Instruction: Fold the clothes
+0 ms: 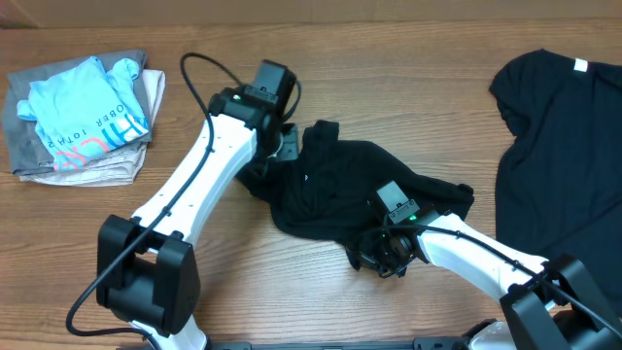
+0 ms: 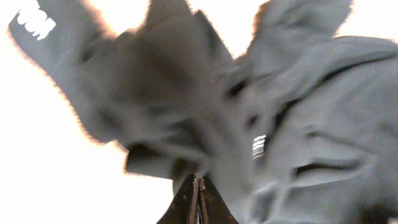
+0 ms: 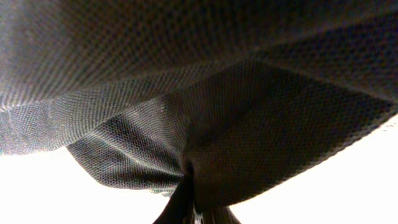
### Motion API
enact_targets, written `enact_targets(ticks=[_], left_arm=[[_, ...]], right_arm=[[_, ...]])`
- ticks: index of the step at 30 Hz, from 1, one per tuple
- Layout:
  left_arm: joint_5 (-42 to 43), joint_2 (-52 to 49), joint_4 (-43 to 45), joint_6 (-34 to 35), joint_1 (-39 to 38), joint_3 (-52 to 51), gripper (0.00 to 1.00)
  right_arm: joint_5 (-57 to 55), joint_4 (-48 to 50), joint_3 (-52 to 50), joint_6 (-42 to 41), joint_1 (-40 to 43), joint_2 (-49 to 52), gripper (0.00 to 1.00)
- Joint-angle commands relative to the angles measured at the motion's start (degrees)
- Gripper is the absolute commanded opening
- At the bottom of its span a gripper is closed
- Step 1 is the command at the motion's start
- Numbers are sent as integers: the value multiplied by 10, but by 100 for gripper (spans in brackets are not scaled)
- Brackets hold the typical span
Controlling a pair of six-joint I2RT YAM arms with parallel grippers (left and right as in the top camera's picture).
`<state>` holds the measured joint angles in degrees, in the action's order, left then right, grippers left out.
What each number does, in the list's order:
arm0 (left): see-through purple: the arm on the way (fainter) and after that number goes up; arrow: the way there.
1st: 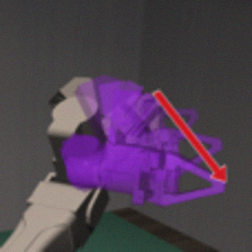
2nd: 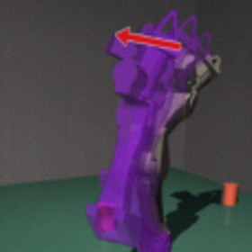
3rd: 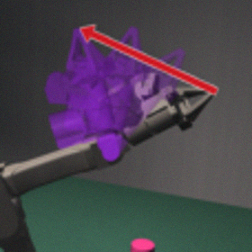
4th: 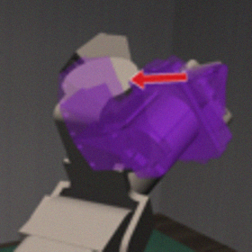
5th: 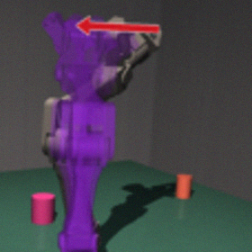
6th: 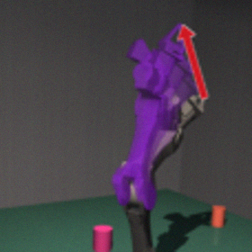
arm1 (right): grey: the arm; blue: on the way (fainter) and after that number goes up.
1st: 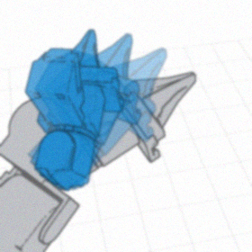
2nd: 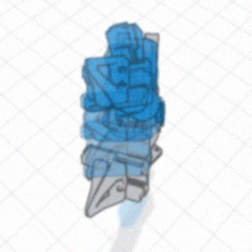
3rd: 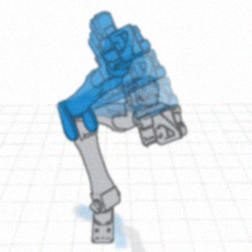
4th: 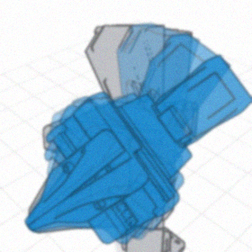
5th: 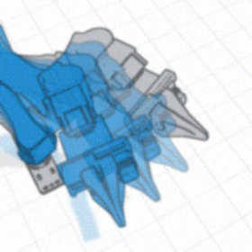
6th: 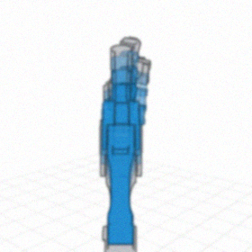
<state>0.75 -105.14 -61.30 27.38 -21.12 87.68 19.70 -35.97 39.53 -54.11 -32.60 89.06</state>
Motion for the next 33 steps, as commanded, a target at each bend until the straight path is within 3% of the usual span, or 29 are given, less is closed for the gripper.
enact_targets(ticks=[1,9,20,33], left_arm=[[-24,-1,-34,53,43,4,4],[65,-1,-36,37,140,-37,7],[126,-1,151,37,148,-194,12],[124,-1,209,-38,148,-213,41]], right_arm=[[-16,-2,-9,6,2,12,5],[-16,-1,-8,10,2,12,5],[-16,-3,-8,10,2,12,5],[-16,-2,-8,10,2,12,7]])
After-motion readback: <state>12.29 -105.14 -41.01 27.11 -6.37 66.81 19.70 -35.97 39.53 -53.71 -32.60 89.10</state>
